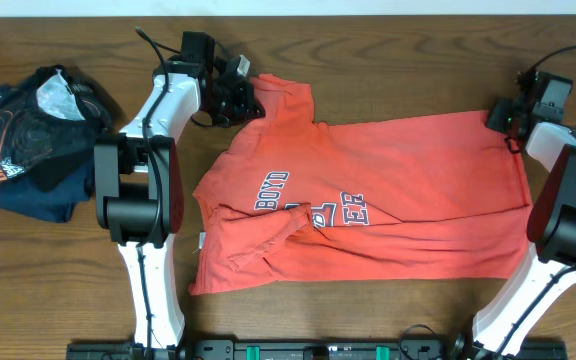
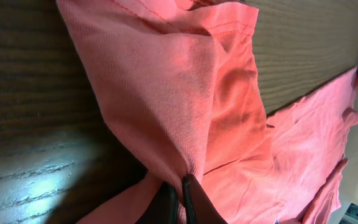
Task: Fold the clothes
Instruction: 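Pull the shoulders down over the hem with both grippers, folding lengthwise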
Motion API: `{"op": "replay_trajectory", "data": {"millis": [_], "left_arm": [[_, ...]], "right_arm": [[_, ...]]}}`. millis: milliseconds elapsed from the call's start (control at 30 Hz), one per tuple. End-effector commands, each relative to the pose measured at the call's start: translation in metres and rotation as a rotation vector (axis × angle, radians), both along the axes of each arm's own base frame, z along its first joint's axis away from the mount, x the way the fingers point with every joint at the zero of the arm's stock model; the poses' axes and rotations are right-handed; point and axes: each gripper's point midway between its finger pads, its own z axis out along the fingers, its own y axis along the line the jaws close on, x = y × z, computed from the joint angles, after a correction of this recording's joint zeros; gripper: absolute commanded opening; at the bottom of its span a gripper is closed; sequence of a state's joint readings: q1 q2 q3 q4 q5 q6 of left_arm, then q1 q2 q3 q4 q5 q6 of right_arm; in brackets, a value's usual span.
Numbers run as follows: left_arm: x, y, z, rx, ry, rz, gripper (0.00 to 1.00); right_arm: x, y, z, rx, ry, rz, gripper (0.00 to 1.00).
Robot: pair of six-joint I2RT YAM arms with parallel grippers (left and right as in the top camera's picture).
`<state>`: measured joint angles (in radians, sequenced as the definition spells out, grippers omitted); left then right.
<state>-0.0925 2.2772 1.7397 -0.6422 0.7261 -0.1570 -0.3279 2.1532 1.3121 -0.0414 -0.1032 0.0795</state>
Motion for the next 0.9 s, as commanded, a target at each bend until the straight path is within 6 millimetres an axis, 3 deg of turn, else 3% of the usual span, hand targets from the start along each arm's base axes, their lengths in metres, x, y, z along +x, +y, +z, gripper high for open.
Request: {"op": "replay_trajectory", "data": {"millis": [0, 333, 633, 867], "left_arm": [[0.005, 0.001, 0.019, 0.002, -0.038, 0.003, 0.06], [0.001, 0.002, 0.024, 0.003, -0.027, 0.003, 0.06], [-0.010, 0.014, 0.063, 0.074, -0.056, 0.028, 0.06], [-0.041, 0.019, 0.083, 0.085, 0.027, 0.029, 0.06]], "right_arm": [[-0.003, 0.012, -0.020, 0.015, 0.050, 0.018, 0.01], [-0.021, -0.010, -0.020, -0.024, 0.111, -0.092, 0.01], [-0.029, -0.026, 0.041, -0.028, 0.048, -0.147, 0.01], [-0.060, -0.030, 0.088, -0.056, 0.082, -0.190, 0.01]]}}
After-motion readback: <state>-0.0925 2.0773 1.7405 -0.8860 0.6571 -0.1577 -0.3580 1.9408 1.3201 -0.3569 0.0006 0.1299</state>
